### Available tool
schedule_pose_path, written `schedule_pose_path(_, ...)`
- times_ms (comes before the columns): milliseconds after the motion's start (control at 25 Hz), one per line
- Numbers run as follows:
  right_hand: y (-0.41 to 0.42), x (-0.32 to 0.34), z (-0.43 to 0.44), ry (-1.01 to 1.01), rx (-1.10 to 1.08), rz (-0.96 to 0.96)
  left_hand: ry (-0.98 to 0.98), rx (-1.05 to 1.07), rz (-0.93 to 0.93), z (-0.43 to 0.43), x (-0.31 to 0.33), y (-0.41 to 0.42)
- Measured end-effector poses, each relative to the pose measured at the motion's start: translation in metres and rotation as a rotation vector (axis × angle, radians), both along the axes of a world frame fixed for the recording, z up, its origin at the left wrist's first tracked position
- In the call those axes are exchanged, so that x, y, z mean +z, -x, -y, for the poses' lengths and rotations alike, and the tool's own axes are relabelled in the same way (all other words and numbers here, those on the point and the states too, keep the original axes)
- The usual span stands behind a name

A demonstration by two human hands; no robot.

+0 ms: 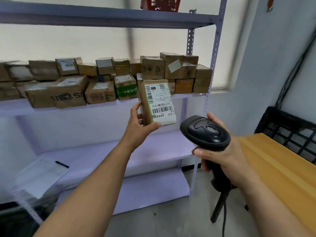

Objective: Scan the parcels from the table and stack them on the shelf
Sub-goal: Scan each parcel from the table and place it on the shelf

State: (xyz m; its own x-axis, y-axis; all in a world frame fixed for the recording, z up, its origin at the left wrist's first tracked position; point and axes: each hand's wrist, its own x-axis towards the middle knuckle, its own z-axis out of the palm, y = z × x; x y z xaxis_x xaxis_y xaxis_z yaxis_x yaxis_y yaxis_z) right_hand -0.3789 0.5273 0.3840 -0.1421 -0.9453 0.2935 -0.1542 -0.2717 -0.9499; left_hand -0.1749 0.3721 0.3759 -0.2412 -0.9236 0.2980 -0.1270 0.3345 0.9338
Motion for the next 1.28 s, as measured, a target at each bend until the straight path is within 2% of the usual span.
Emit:
schedule_pose_path(240,-0.036,0.012,0.039,0.024,0.043,-0.024,0.044,0.116,-0.025,0.034,0.028,-0.053)
schedule_pose_path(480,-0.076,0.033,0.100,0.042,0.034,-0.055,0.055,0.111,-0.071,0.102,0.064,-0.085)
schedule_pose_path(760,-0.093,0.040,0.168,0.082,-0.044,-0.064,0.016,0.072,0.012,0.199,0.095,-0.081)
schedule_pose_path(1040,-0.086,0.022,0.198,0.011,-0.188,-0.085,-0.104,0.138,0.089,0.280,0.112,-0.055)
schedule_pose_path(1160,-0.085,0.021,0.204,0.013,-0.235,-0.080,-0.051,0.219,0.170,0.294,0.111,-0.049)
schedule_pose_path(1280,-0.086,0.020,0.206,0.019,-0.253,-0.086,0.093,0.218,0.260,0.297,0.109,-0.046)
